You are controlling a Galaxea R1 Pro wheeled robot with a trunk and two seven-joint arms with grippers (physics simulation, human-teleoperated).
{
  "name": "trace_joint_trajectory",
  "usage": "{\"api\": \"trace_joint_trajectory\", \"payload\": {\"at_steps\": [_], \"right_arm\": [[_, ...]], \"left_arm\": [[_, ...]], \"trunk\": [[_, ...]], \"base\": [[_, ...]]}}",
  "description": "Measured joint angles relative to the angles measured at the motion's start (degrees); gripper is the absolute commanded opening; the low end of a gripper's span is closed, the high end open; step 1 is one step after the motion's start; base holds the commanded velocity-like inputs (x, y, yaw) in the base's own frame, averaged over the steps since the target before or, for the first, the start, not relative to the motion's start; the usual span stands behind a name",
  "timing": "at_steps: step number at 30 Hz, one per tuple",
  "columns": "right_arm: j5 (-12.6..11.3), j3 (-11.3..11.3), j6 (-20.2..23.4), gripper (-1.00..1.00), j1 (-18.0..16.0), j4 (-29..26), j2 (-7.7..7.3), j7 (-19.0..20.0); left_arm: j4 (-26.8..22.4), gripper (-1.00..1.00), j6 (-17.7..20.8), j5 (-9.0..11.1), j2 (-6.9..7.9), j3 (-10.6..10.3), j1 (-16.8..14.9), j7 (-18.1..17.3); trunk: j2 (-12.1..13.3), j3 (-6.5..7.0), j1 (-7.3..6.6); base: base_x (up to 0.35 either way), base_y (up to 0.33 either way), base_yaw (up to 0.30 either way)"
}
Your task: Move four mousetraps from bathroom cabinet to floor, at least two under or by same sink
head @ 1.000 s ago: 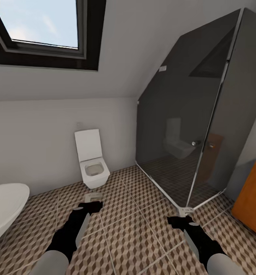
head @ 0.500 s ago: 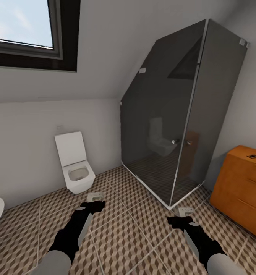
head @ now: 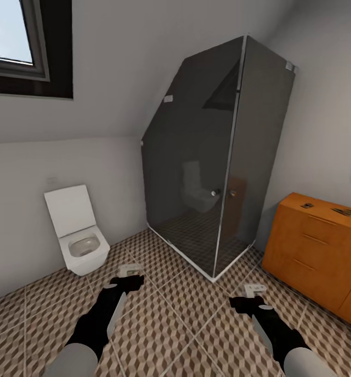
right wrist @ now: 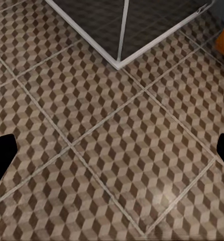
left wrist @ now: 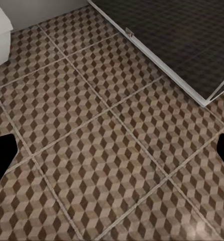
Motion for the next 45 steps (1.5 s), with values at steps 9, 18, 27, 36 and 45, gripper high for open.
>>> {"api": "trace_joint_trajectory", "payload": {"at_steps": [9, 18, 27, 36, 45], "right_arm": [[0.0, 0.1, 0.0, 1.00, 0.0, 0.0, 0.00, 0.0], [0.1, 0.2, 0.0, 1.00, 0.0, 0.0, 0.00, 0.0], [-0.1, 0.2, 0.1, 1.00, 0.0, 0.0, 0.00, 0.0], [0.0, 0.1, 0.0, 1.00, 0.0, 0.0, 0.01, -0.2], [-0.1, 0.0, 0.0, 1.00, 0.0, 0.0, 0.01, -0.1]], "left_arm": [[0.0, 1.00, 0.0, 0.0, 0.00, 0.0, 0.0, 0.2], [-0.1, 1.00, 0.1, 0.0, 0.03, 0.0, 0.0, 0.2], [0.0, 1.00, 0.0, 0.0, -0.11, 0.0, 0.0, 0.0], [0.0, 1.00, 0.0, 0.0, -0.12, -0.2, 0.0, -0.1], [0.0, 1.00, 0.0, 0.0, -0.12, -0.2, 0.0, -0.1]], "trunk": [[3.6, 1.62, -1.98], [7.2, 3.25, -3.96], [10.9, 4.87, -5.94], [14.4, 6.39, -7.91], [15.2, 6.75, -8.36]], "base": [[0.000, 0.000, -0.285], [0.000, 0.000, -0.285], [0.000, 0.000, -0.285], [0.000, 0.000, -0.285], [0.000, 0.000, -0.285]]}}
